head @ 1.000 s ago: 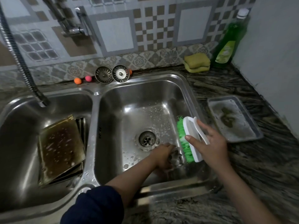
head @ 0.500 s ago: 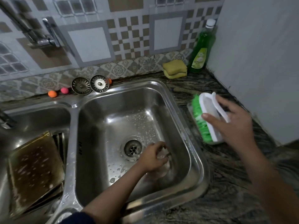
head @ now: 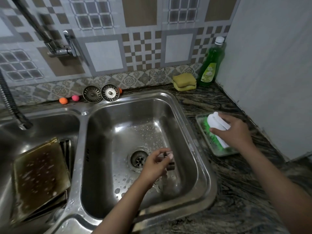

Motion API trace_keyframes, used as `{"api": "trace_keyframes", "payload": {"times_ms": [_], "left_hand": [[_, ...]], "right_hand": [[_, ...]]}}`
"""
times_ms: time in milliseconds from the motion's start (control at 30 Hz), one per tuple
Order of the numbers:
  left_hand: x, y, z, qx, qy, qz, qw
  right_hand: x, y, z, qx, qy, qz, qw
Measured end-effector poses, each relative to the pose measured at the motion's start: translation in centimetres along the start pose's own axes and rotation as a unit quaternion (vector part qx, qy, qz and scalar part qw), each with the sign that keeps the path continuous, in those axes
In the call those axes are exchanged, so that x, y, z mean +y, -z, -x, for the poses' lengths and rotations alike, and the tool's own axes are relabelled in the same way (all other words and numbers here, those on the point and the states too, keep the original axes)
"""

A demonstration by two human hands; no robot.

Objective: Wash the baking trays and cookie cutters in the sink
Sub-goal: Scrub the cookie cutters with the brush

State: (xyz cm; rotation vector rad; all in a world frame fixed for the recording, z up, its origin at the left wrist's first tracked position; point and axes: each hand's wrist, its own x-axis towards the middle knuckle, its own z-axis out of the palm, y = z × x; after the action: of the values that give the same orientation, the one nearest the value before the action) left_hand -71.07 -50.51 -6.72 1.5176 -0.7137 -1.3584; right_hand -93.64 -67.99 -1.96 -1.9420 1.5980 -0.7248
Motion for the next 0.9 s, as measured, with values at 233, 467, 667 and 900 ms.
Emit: {"api": "trace_keyframes", "payload": {"times_ms": [233,467,667,900], "left_hand": [[0.7,0.8,0.7,-0.011,0.041,0.140,0.989],[1.2,0.6,1.6,-0.044,0.081,0.353,0.931],[-0.5,3.3,3.0,-0.009,0.072,0.393,0.917],[-1.4,4.0,2.8,0.040,0.068,0.362,0.929]], "right_hand": [[-5.1,1.9,2.4,0.023,0.029,-0.125,0.991],[-10.3,-7.1,9.9,-0.168,0.025,-0.311,0.935],[-9.1,-12.8,10.0,-0.165,0.009,-0.294,0.941],[-10.4,-13.1,10.2,-0.129,-0.017,-0.340,0.931]]}}
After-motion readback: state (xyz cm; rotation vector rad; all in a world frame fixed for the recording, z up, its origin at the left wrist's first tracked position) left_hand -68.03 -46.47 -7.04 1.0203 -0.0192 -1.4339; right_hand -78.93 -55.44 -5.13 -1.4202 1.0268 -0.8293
